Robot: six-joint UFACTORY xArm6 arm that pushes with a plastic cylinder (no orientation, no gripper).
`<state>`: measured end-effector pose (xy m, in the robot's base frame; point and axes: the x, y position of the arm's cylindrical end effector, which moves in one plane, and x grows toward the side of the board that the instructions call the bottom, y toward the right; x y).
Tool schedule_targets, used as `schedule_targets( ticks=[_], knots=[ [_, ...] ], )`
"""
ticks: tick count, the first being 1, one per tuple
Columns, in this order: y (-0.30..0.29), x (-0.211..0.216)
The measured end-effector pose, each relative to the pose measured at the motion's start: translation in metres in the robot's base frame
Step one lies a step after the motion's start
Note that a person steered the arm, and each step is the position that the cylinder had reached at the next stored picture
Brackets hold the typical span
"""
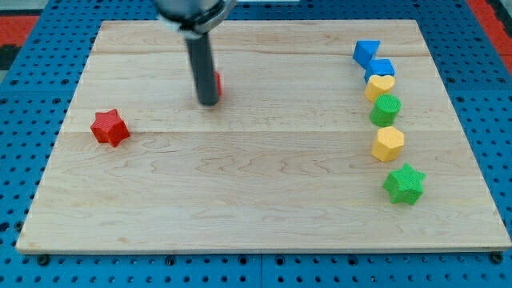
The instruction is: Place the red circle at the top of the triangle
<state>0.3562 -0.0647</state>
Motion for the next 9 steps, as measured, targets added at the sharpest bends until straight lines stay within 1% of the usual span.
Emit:
schedule_targets(
  ticks=[1, 2, 3, 4, 5, 6, 7, 8, 9],
  knots=[
    [-0.001, 0.0],
    [-0.06, -0.038],
    [-0.019, -0.07],
    [0.047, -0.076],
    [0.005, -0.035],
    [0.012, 0.02],
    [0.06, 0.048],
    [0.055, 0.077],
    [0.088, 0.074]
  ],
)
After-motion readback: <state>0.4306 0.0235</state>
